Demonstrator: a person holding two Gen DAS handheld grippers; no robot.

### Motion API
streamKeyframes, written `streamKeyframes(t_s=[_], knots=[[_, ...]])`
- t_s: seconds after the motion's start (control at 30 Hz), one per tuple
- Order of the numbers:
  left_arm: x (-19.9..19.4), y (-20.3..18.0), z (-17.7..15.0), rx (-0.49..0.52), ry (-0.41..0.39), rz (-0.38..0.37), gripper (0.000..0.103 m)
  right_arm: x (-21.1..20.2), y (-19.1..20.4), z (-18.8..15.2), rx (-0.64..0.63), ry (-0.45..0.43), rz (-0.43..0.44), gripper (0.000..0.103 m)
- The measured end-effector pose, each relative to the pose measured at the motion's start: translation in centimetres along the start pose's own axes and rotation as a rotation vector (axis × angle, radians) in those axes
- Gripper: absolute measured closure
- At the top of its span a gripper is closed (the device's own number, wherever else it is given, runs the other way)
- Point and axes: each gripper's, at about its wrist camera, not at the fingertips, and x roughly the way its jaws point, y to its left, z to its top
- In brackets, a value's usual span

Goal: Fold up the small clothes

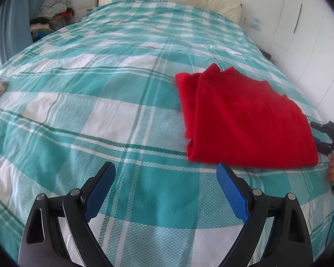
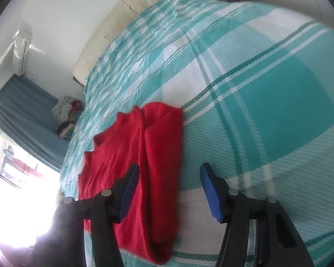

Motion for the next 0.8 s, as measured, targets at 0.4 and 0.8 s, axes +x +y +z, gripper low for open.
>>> streamKeyframes(t_s=[0.4,0.8], knots=[[-1.4,0.6,0.4,-0.025,-0.009,-0.040,0.010,3.7,12.1,-0.5,-0.272,0.090,-0.270,0.092],[-1.8,4.6,0.9,-0.138,-0.013,-0.014,0.010,17.1,30.6,-7.8,-0.427,0.256,-0.237,0.092]])
